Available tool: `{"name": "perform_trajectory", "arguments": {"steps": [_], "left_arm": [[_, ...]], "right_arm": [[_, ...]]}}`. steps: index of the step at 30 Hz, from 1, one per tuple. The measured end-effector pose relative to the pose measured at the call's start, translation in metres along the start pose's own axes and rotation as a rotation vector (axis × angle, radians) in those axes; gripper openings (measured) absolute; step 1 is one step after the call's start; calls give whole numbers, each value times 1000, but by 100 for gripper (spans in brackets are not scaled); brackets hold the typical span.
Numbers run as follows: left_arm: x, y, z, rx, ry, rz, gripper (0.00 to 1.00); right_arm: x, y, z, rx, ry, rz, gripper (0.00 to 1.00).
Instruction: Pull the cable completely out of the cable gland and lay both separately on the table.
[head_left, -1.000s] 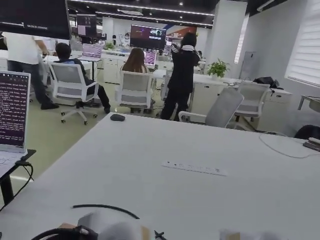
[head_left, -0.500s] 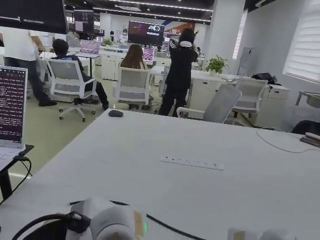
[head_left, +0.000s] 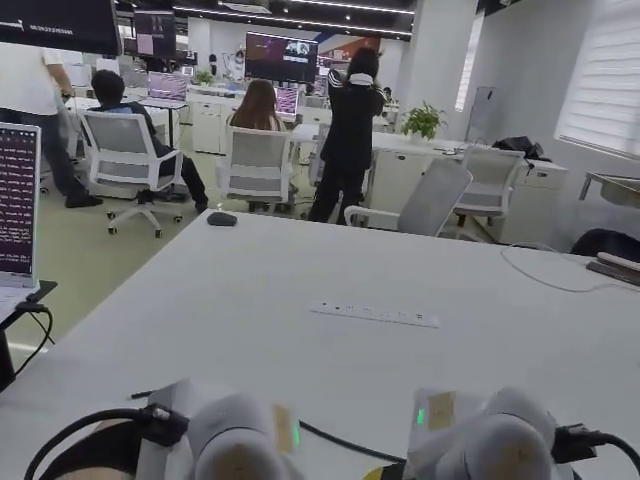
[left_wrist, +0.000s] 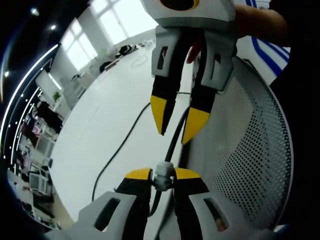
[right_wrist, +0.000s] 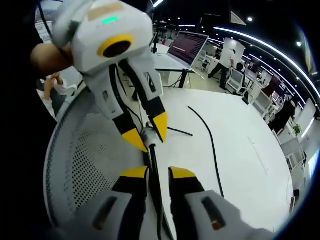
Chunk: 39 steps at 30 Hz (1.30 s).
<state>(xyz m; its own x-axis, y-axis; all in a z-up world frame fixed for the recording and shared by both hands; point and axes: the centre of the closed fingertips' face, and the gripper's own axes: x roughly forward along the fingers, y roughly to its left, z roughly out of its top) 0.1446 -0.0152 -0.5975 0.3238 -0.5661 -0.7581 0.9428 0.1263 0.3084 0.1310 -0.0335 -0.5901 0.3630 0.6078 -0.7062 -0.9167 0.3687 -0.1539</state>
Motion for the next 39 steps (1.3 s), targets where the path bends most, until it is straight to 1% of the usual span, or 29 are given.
{"name": "perform_trajectory", "arguments": {"steps": [1,2,3,6,10,11,17,26,27,29,32,35,39], "left_arm": [[0,0,1,5,-4,1,17],[0,1,2,9,-7,4,17],[1,1,3,10,-10,5,17],[1,0,5,4,-22,3,17],[2,0,5,4,-25,-6,17],[2,1,4,4,-23,-5,17],[2,6,1,-3,-18,4,17],[-1,15,-3,-19,-17,23,17],[-2,15,-3,-27,-21,21,17],[-3,16,-2,-21,-18,26,17],[-2,15,-2,-27,-23,21,17],[-1,15,-2,-22,-17,20,17],[-1,15,-1,-22,-21,20,17]], "right_arm": [[0,4,2,-26,-9,18,6],[-1,5,2,-42,-5,23,5],[0,3,-1,-31,8,10,4],[0,2,-3,-14,18,9,4],[0,2,-5,-22,13,2,3],[0,1,-7,-25,22,-7,3],[-4,-6,-25,-36,77,-29,3],[-9,-20,-47,-22,132,-62,3],[-10,-21,-50,-16,140,-65,3],[-11,-23,-55,-5,150,-72,3],[-12,-28,-67,13,183,-89,3],[-13,-31,-75,24,195,-95,3],[-16,-35,-85,76,200,-101,3]]}}
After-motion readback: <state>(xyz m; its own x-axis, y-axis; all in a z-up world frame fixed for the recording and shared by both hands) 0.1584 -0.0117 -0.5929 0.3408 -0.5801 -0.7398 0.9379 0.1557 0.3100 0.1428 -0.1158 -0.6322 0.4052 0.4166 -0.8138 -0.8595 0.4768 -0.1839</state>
